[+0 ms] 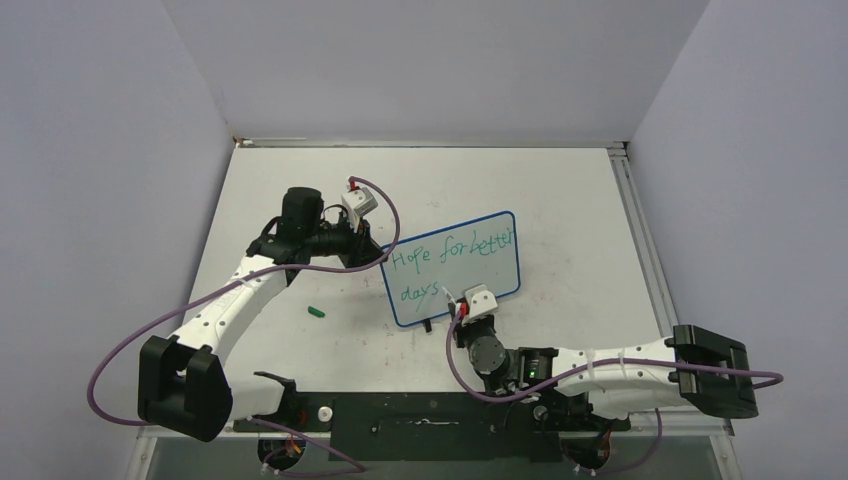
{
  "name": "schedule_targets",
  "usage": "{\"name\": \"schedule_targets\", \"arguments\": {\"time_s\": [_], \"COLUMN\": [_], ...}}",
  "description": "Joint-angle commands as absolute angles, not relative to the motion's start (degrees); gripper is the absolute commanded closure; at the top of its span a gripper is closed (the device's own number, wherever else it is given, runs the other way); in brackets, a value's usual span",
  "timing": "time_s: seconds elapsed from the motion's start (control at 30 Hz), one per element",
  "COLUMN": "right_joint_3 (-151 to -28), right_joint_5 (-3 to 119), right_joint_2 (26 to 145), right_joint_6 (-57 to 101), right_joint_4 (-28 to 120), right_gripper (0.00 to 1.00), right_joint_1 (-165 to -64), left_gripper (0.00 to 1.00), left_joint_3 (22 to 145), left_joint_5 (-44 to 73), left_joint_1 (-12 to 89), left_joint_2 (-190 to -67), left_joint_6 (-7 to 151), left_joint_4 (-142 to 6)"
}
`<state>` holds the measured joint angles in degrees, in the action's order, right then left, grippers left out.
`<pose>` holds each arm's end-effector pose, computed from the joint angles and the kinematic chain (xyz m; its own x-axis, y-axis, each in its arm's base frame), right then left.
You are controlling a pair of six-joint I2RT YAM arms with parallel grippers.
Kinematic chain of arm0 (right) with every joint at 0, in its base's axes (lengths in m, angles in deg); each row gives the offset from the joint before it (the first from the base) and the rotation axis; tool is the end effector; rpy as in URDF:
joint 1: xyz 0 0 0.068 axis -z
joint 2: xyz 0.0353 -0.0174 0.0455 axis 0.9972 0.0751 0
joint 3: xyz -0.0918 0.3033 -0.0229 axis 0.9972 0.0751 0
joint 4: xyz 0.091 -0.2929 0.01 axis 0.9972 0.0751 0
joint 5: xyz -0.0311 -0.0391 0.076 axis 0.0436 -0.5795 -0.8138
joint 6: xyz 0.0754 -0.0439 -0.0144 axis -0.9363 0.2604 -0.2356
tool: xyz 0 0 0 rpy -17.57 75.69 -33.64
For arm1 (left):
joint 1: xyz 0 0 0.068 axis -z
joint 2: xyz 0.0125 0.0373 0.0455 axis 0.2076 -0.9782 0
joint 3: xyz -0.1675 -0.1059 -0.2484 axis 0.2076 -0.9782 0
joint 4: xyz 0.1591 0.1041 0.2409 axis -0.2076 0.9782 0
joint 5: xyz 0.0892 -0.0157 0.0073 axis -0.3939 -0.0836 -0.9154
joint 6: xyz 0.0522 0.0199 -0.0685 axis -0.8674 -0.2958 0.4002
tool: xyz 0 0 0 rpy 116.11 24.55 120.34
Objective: Write a sentence on the whiteboard
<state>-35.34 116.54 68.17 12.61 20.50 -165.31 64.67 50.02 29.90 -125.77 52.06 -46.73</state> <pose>0.1063 0.2433 0.2007 -0.1900 -0.0564 -0.9802 -0.4591 0.8876 0.0379 0.2940 -0.1521 0.2901 -0.4754 0.2623 -0.8398 0.8164 0.4874 -0.3099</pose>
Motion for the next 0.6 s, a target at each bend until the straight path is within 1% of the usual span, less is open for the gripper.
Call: {"name": "schedule_targets", "arguments": {"time_s": [0.0, 0.3, 0.57], "right_joint_3": [-35.24, -34.71, -33.64], "right_joint_5": [118.24, 118.27, 118.9], "right_joint_2": [67.48, 68.13, 71.48], "right_joint_6": [11.76, 10.02, 11.82], "right_joint_4": [21.15, 21.97, 16.88], "right_gripper": [0.95, 0.95, 0.95], "right_joint_1": [-165.66, -165.7, -165.56], "left_gripper": [1.0, 1.0, 1.0], "left_joint_3": [65.69, 65.71, 65.67], "left_joint_5": [47.8, 47.78, 47.92], "left_joint_1": [30.26, 30.28, 30.28], "left_joint_2": [-126.22, -126.38, -126.26], "left_joint_6": [50.05, 50.09, 50.04], "left_joint_4": [-43.68, -43.73, -43.68]}}
